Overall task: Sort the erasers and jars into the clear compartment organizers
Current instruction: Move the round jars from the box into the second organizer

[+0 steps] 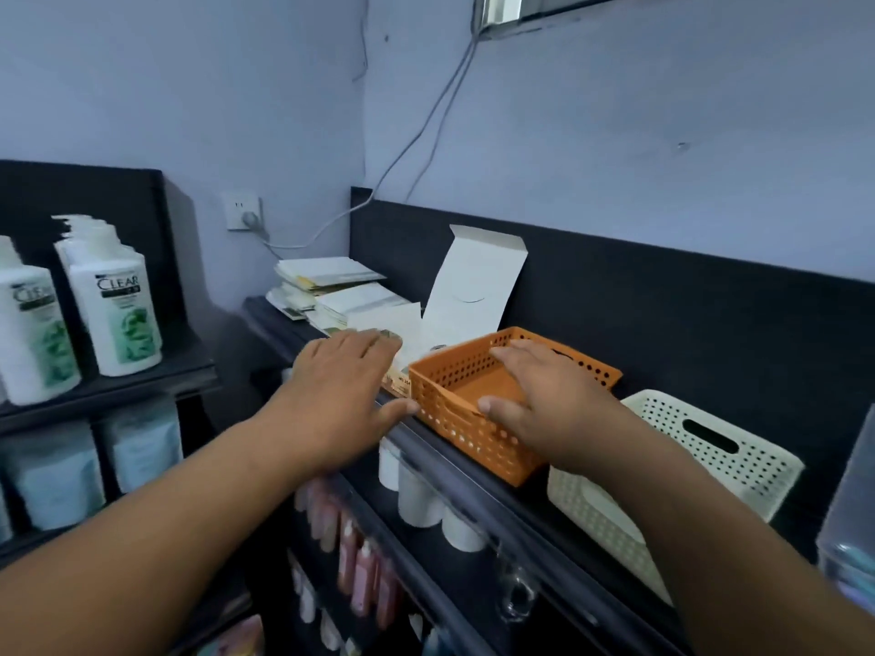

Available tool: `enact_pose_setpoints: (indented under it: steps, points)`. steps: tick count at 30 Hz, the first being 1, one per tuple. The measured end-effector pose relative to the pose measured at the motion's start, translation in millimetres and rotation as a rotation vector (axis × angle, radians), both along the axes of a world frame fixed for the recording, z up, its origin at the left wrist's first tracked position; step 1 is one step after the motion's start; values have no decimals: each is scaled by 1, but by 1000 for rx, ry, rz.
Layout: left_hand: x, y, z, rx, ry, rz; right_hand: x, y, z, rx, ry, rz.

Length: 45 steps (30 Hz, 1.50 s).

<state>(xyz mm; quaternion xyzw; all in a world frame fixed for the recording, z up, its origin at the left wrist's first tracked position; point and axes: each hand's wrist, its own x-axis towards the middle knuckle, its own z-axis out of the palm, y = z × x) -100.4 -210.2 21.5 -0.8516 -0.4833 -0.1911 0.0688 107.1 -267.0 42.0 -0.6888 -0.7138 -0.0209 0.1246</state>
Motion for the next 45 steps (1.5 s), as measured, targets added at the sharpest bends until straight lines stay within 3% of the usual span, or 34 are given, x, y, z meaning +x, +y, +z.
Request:
enact_pose_setpoints:
  steps: [12,24,28,33,36,42,45]
  points:
    - [13,152,-17,-210,-63,-68,6,137,2,-70,76,-18]
    - [65,308,-40,-727,172,-498,5,246,-6,-78,91,-293]
    - [78,323,-51,-747,292,-647,1,259,-11,-106,106,-374]
    - [79,340,-56,-786,288,-761,-6,275,-15,-138,86,-433]
    - [74,352,-54,-766,188,-777,-11,291,-18,-161,92,-449]
    - [54,388,-45,-832,-259,-644,-11,343,-38,-341,12,-448]
    - [43,402,-45,-844,-373,-583,-8,366,-53,-439,-5,-481]
